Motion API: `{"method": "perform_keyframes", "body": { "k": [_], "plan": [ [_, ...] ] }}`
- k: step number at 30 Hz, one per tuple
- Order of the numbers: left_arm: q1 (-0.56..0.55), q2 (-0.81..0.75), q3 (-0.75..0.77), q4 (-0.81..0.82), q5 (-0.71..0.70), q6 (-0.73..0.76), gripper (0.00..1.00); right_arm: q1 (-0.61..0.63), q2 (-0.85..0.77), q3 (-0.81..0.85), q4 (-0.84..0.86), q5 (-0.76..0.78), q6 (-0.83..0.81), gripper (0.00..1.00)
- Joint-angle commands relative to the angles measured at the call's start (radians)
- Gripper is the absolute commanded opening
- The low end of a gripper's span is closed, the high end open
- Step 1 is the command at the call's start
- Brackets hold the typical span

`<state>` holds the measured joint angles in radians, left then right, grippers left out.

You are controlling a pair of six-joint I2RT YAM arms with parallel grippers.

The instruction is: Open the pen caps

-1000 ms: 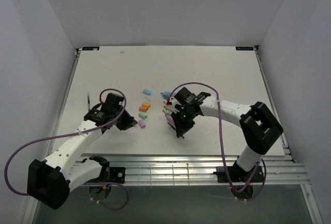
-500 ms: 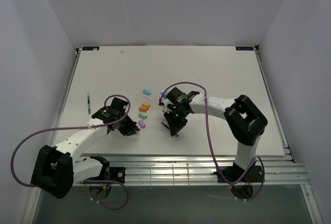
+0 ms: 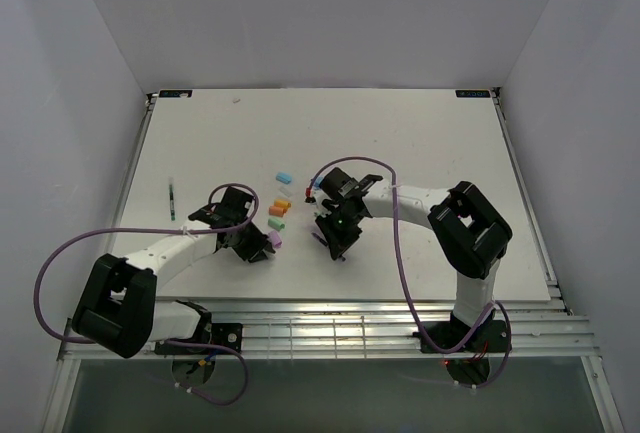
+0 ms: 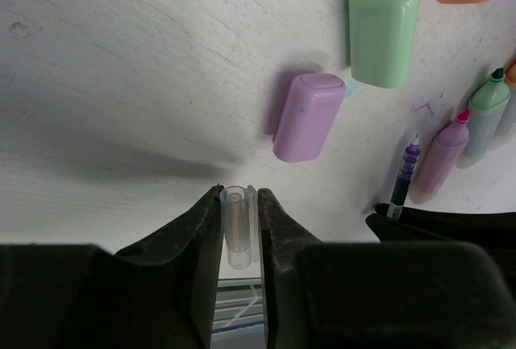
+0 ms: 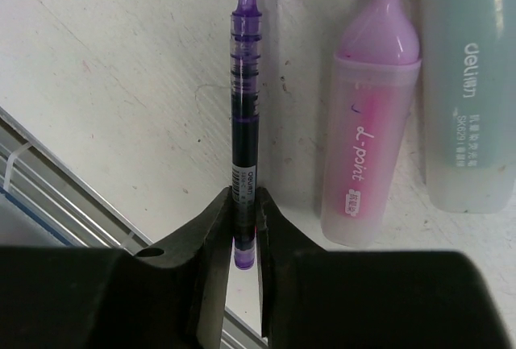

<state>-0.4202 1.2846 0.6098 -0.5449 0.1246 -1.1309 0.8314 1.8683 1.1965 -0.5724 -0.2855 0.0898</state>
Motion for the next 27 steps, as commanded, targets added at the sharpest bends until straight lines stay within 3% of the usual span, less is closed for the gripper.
{"method": "perform_keyframes", "body": {
  "k": [1,14,27],
  "plan": [
    [0.012,-0.010,-0.012,0.020,-0.002,-0.010,0.34,0.000,0.017,0.032,-0.003,0.039,-0.030,0.22],
    [0.015,-0.047,-0.013,0.014,-0.008,-0.026,0.47,-0.002,-0.004,0.054,-0.027,0.072,-0.048,0.44],
    [0.070,-0.058,0.244,-0.196,-0.181,0.071,0.49,0.000,-0.141,0.196,-0.129,0.060,-0.047,0.46]
  ]
}}
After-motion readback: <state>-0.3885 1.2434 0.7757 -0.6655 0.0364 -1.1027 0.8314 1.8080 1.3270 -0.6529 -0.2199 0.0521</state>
